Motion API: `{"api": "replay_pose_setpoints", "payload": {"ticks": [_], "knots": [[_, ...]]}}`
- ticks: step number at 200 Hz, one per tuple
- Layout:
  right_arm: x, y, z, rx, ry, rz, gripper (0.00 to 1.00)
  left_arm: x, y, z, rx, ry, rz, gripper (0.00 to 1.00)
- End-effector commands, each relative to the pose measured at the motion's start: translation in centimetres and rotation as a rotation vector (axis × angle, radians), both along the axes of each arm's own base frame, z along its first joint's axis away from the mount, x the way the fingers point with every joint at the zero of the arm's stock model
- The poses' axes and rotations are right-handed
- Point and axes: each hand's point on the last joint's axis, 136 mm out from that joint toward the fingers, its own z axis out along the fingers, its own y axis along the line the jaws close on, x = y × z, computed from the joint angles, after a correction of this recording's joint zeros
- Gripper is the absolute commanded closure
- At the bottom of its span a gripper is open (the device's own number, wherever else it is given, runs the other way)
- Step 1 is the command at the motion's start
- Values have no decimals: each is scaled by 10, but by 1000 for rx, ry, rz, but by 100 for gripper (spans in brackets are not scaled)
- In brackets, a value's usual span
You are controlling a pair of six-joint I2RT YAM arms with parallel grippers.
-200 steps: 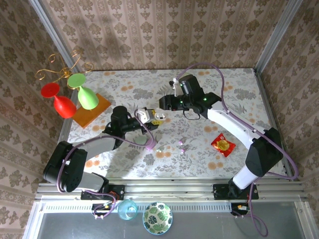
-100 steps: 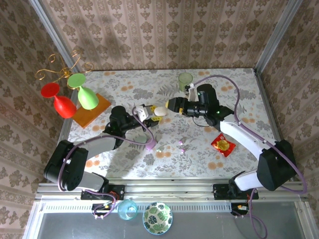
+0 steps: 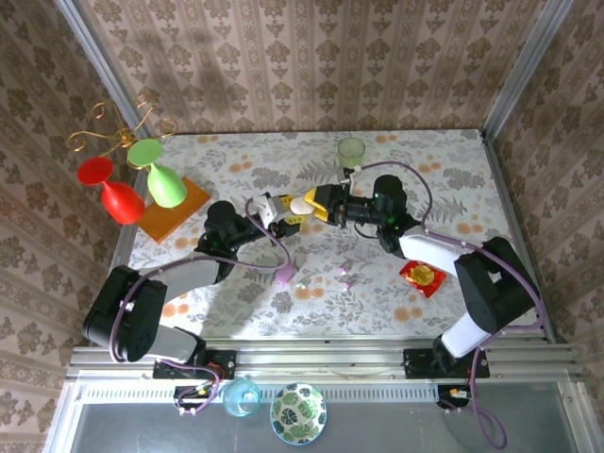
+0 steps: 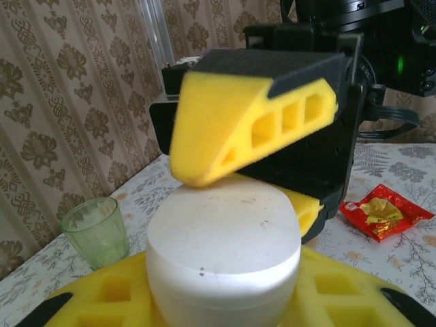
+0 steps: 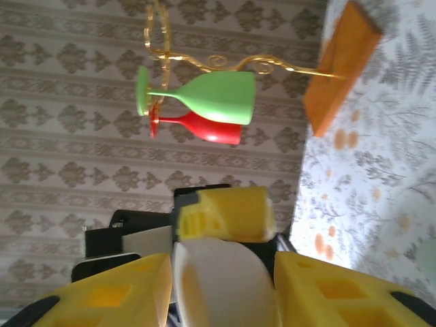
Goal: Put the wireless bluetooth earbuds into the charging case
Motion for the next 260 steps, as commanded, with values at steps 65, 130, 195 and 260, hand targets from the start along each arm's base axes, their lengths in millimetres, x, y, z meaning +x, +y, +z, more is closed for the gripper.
{"api": "replay_pose_setpoints", "payload": {"ticks": [65,130,195,260], "knots": [[-4,7,12,112,-16,49,77,11,3,13,-26,-21,50,72],[27,-28,-36,-203,-72,-134,77,15,20,-6,51,-7,148,9],[106,-94,-130,-587,-34,-346,79,6,25,-61,208,85,200,0],[168,-120,-198,-710,111,-441,78,-11,30,-87,254,159,223,0]]}}
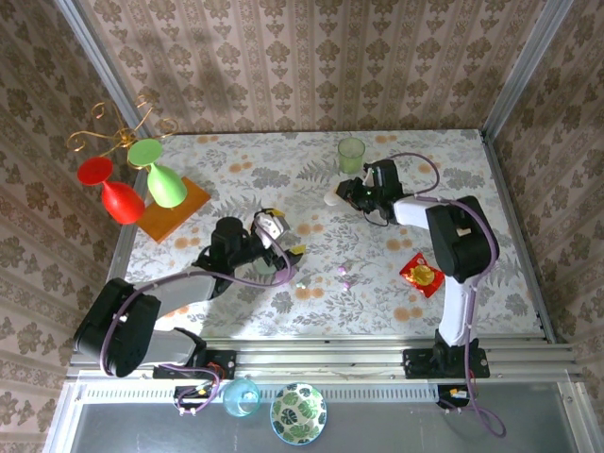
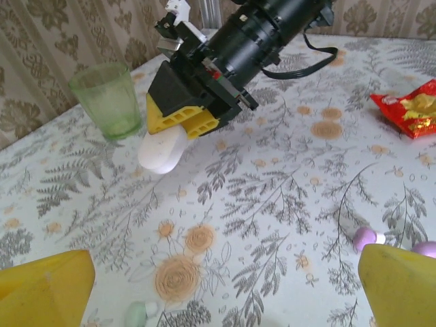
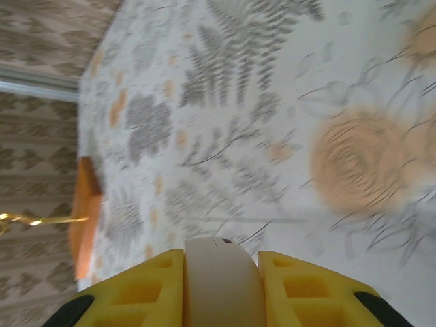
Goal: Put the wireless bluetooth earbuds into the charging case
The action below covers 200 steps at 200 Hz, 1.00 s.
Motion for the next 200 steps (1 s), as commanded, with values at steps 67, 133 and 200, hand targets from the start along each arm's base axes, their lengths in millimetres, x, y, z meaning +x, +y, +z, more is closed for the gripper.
{"api": "replay_pose_setpoints", "payload": {"ticks": [67,133,200], "knots": [[25,-57,-26,-208,57,-113,36,8,23,-15,30,135,195,0],[-42,-63,36,-302,-91,10,19,-15,47,-43,152,327,438,0],[-137,-25,27,-349,-65,179,18,-43,58,-78,205,732,583,12]]}}
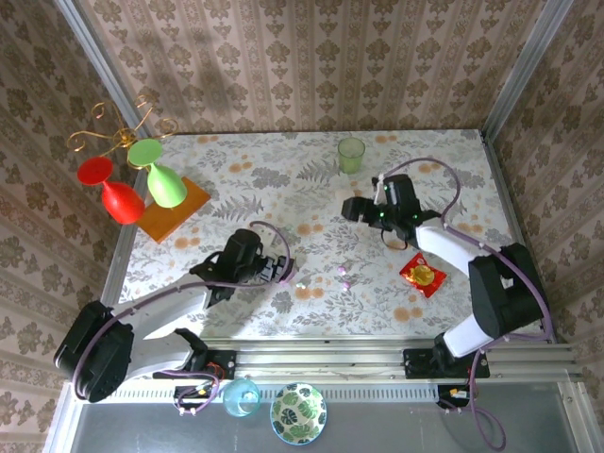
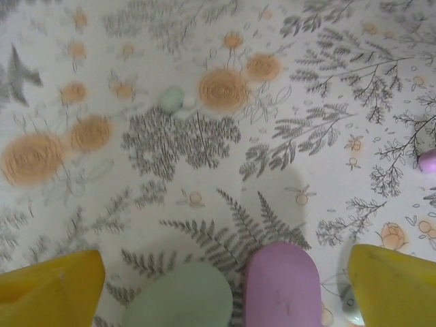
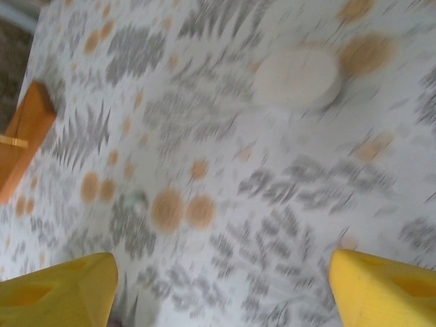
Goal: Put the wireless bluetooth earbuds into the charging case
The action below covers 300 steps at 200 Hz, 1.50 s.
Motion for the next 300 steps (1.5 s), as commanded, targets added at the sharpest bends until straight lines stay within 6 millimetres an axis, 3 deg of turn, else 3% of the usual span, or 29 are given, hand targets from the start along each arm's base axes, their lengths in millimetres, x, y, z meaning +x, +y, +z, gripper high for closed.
{"api": "replay_pose_setpoints", "payload": {"ticks": [1,53,123,159,213,217,241,269,300], "knots": [[-28,-1,-20,-47,61,30,18,-20,7,-17,-1,224,100,13],[-34,-5,-30,-69,80,20,18,-56,-18,-33,-93,553,141,19],[-37,-8,-30,-86,75,24,18,-51,-49,-35,-195,637,126,19],[-42,-12,-32,-93,78,18,18,-49,-76,-30,-270,665,67,19],[-55,-17,-37,-126,64,51,18,-28,-99,-30,-278,635,21,19],[-56,-17,-27,-121,31,56,18,-26,-100,-28,-283,632,19,19],[-64,-14,-17,-138,-61,119,18,-21,-91,-19,-288,604,25,19],[-73,-8,-5,-144,-168,190,18,-17,-60,-4,-288,557,72,19],[-81,21,8,-167,-289,367,16,-3,-28,24,-312,453,137,19]]}}
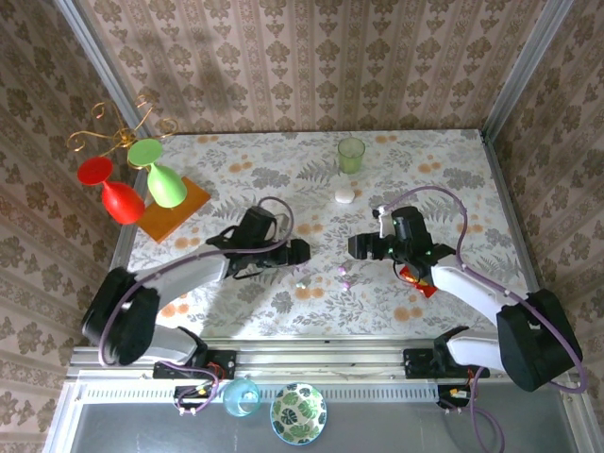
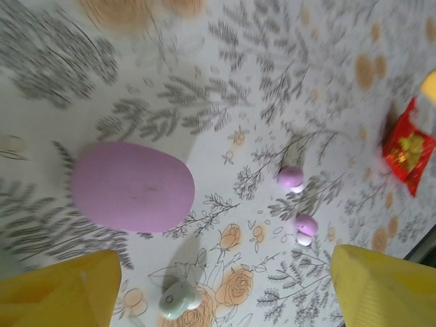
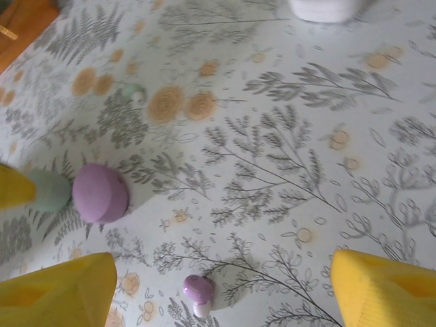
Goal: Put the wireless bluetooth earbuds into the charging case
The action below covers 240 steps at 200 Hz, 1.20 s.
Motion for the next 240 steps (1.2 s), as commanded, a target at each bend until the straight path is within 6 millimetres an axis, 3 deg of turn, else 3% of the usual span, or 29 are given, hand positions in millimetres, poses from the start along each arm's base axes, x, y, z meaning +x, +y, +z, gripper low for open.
{"api": "replay_pose_setpoints", "payload": {"ticks": [1,35,56,79,95,139,213,240], "knots": [[-5,27,17,-31,-144,182,16,5,26,12,38,-63,35,19],[3,57,16,-105,-186,239,14,39,58,42,34,-165,192,19],[-4,88,16,-117,-233,327,11,51,69,62,30,-224,217,19],[-7,111,-4,-147,-259,427,10,54,75,72,43,-251,216,18],[-7,122,-16,-148,-289,479,10,58,87,71,56,-248,240,18],[-6,146,-49,-169,-296,585,18,54,90,64,48,-241,250,18],[-1,168,-76,-191,-264,636,30,51,87,49,64,-203,221,17],[0,171,-80,-190,-250,647,46,50,86,44,63,-189,218,17]]}}
